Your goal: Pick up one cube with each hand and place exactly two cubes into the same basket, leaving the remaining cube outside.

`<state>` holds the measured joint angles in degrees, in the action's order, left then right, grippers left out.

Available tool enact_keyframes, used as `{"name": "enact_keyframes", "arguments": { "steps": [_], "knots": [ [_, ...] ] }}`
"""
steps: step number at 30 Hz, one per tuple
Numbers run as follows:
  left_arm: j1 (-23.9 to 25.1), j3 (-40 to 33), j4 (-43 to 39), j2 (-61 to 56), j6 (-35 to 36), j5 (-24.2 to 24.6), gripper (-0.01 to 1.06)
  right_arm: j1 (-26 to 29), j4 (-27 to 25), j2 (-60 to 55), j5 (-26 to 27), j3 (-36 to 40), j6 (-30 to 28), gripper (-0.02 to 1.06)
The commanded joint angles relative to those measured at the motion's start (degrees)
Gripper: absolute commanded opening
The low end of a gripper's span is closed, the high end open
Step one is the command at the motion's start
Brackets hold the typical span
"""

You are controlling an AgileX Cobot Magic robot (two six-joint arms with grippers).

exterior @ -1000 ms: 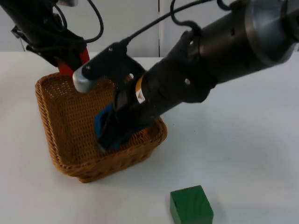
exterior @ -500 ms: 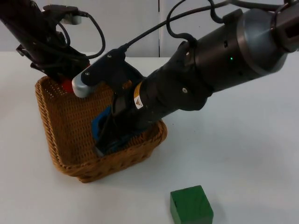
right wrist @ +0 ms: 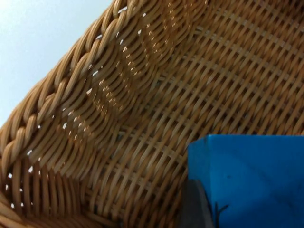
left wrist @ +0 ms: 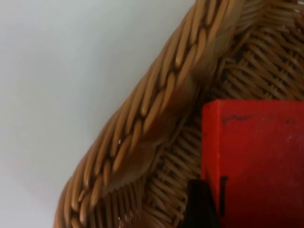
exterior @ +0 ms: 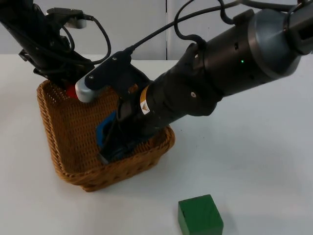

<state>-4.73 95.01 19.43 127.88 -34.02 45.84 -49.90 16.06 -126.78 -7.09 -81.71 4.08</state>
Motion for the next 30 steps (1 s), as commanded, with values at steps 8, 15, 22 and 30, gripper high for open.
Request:
{"name": "enact_keyframes", "arguments": {
  "steps": [8,15,22,30],
  "knots": [
    [0.12,-0.04,1.63,0.16,-0.19,-0.03,0.11,0.13,-0.1,0.13,-0.11,-0.5,-0.06,0.22],
    [0.12,0.09,3.21,0.16,-0.19,0.45,0.79,0.13,-0.1,0.13,-0.34,-0.5,0.51,0.59],
    [0.12,0.09,4.02,-0.49,-0.19,0.43,1.05,0.13,-0.1,0.83,-0.58,-0.5,1.67,0.74],
    [0.12,0.17,5.2,-8.17,-0.19,0.17,1.05,0.13,0.28,6.26,-0.93,-0.5,1.67,0.76]
  ]
}}
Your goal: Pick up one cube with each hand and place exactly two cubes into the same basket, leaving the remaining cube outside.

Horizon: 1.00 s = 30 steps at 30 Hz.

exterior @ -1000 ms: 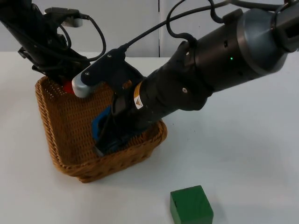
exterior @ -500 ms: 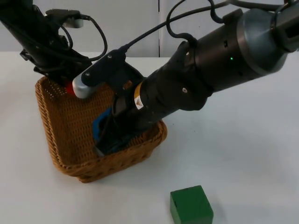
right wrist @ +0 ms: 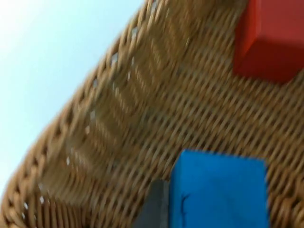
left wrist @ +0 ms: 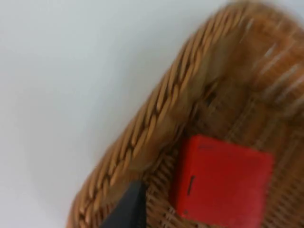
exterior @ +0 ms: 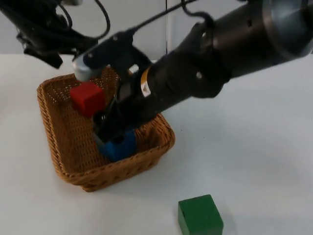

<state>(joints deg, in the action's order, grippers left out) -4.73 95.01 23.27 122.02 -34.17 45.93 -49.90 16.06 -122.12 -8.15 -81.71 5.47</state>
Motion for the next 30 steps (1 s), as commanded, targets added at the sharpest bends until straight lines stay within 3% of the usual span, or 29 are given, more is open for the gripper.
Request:
{"name": "enact_keyframes", "arguments": {
  "steps": [1,10,15,22,30],
  "knots": [
    [0.12,0.17,1.36,-4.06,-0.04,0.08,1.05,0.13,0.28,2.82,-0.03,-0.5,0.28,0.76],
    [0.12,0.17,2.65,-17.85,-0.04,0.08,1.05,0.02,0.28,11.3,-3.22,-0.5,0.28,0.76],
    [0.12,0.17,2.87,-26.76,-0.04,1.39,1.05,0.02,0.28,17.16,-7.55,-0.5,0.28,0.76],
    [0.12,0.17,3.15,-32.04,-0.04,2.51,1.05,0.02,0.28,21.66,-12.85,-0.5,0.28,0.76],
    [0.12,0.07,3.59,-33.54,0.07,7.53,1.05,0.02,0.27,26.51,-20.23,-0.5,1.29,0.76]
  ]
}}
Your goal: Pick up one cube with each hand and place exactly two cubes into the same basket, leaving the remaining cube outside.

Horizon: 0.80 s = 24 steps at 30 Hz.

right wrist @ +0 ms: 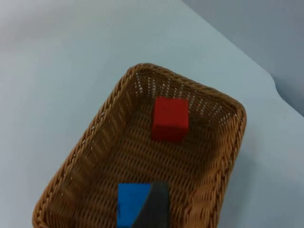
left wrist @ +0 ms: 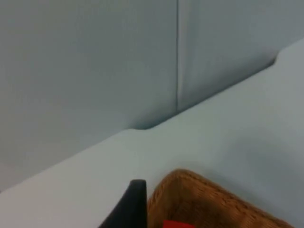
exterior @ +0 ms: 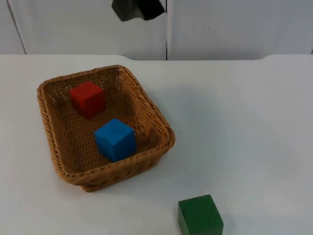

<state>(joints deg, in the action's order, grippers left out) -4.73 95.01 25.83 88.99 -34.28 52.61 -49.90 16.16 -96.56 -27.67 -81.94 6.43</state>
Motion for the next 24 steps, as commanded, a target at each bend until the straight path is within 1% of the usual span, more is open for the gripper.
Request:
{"name": "enact_keyframes", "arguments": {
  "steps": [1,4,9,12,13,14,18,20,24],
  "knots": [
    [0.12,-0.06,1.31,-0.52,0.18,1.86,1.05,0.02,0.17,1.65,-1.48,-0.27,0.33,0.76],
    [0.12,-0.86,3.24,-0.64,0.06,2.8,1.05,0.02,0.05,3.03,-2.15,-0.16,0.37,0.76],
    [0.12,-4.18,5.91,-2.63,-1.63,2.15,1.05,0.02,0.05,6.7,-2.47,2.62,0.63,0.76],
    [0.12,-8.97,6.48,-5.95,-2.33,-0.35,1.05,0.02,0.16,9.86,-0.76,6.74,0.63,0.76],
    [0.12,-10.94,6.48,-7.41,-2.33,-1.89,1.05,0.02,0.16,11.03,-0.17,8.2,0.63,0.76],
    [0.12,-10.94,6.48,-7.41,-2.33,-1.89,1.05,0.02,0.16,11.03,-0.17,8.2,0.63,0.76],
    [0.12,-19.1,6.48,-13.33,-2.72,-6.4,1.05,0.02,0.16,15.03,0.76,12.97,1.11,0.76],
    [0.12,-20.22,6.48,-14.15,-2.72,-6.83,1.05,0.02,0.16,15.51,0.87,13.51,1.3,0.76],
    [0.12,-29.41,6.48,-21.07,-2.72,-10.52,1.05,0.02,0.16,19.11,0.96,17.17,1.66,0.76]
  ]
}}
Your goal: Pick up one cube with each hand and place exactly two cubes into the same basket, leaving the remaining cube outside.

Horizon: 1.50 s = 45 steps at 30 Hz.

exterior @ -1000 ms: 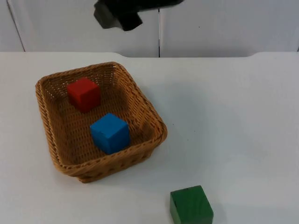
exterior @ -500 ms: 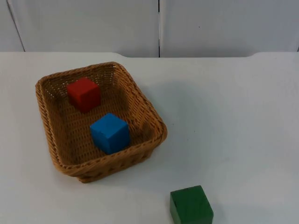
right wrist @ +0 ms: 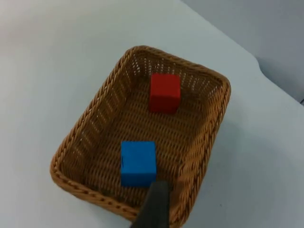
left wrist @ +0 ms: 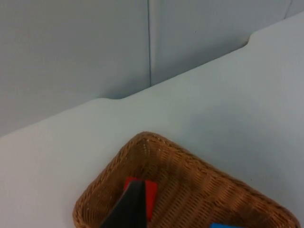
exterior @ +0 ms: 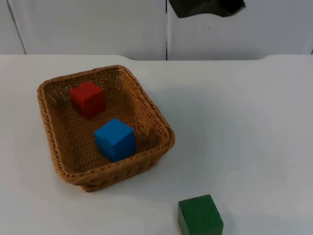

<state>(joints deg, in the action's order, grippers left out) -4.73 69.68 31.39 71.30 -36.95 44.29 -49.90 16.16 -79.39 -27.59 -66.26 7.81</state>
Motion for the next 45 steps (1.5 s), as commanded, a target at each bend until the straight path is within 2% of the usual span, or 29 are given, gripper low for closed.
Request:
{"name": "enact_keyframes", "arguments": {
  "steps": [1,2,6,15,24,31,36,39,45],
  "knots": [
    [0.12,-5.84,0.92,-4.8,-0.05,-2.88,1.05,0.02,0.16,2.6,0.88,2.27,0.39,0.76],
    [0.12,-5.84,0.92,-4.8,-0.05,-2.88,1.05,0.02,0.16,2.6,0.88,2.27,0.39,0.76],
    [0.12,-13.51,0.92,-11.69,-0.05,-4.89,1.05,0.02,0.16,6.42,0.88,5.85,0.78,0.76],
    [0.12,-24.66,1.08,-25.44,-0.05,-5.15,1.05,0.02,0.16,14.73,1.02,12.12,1.75,0.76],
    [0.12,-31.09,-0.39,-37.78,1.61,-3.31,1.05,0.02,0.07,24.23,1.65,17.45,1.84,0.76],
    [0.12,-33.37,-5.3,-44.25,8.11,-1.86,1.05,0.02,0.18,32.31,1.43,20.92,1.84,0.76],
    [0.12,-35.32,-10.45,-48.78,13.33,1.08,1.05,0.02,0.18,38.69,-0.05,23.35,1.84,0.76],
    [0.12,-35.23,-12.71,-52.43,14.99,5.2,1.05,0.02,0.18,44.58,-3.32,24.78,1.84,0.76],
    [0.12,-35.23,-13.26,-56.68,15.8,7.54,1.05,0.02,0.18,50.72,-7.37,26.34,2.5,0.76]
  ]
}}
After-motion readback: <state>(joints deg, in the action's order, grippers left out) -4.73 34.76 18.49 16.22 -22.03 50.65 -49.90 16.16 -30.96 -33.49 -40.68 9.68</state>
